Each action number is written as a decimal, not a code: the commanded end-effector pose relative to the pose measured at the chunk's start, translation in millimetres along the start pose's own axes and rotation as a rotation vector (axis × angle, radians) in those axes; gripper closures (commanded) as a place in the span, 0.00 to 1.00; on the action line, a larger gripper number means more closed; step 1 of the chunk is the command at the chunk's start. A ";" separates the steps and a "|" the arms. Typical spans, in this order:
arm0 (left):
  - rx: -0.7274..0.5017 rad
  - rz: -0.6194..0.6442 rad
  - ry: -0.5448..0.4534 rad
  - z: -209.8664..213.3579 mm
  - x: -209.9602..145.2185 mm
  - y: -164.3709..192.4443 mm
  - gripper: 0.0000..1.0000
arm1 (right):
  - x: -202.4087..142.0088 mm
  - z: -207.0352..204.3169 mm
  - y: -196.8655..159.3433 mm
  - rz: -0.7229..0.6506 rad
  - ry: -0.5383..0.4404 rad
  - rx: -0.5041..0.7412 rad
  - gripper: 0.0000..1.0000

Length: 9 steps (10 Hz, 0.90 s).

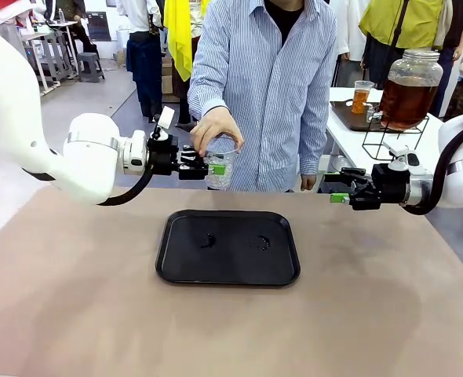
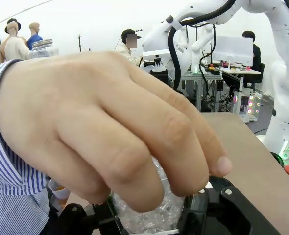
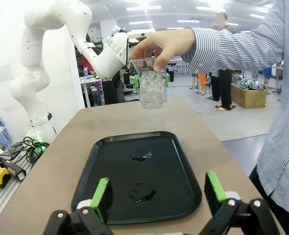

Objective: Pour the drink into the iced cup.
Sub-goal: Open the gripper to release the iced cup you were holding.

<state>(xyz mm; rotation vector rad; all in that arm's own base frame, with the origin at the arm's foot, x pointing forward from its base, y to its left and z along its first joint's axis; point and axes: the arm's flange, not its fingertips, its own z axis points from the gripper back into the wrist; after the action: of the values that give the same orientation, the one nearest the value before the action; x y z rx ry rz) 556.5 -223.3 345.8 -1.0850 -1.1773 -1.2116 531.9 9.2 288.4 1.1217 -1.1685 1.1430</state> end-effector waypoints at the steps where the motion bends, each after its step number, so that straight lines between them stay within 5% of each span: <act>1: 0.000 -0.014 -0.004 0.2 0.8 -1.4 0.39 | 3.3 -1.5 -1.8 0.003 0.001 0.003 0.00; 9: 0.000 -0.014 -0.004 0.2 0.8 -1.4 0.39 | 3.3 -1.5 -1.8 0.003 0.001 0.003 0.00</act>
<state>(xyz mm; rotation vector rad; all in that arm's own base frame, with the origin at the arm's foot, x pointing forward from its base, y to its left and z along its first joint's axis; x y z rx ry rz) 556.6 -223.3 345.8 -1.0849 -1.1773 -1.2116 531.9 9.2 288.4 1.1217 -1.1684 1.1430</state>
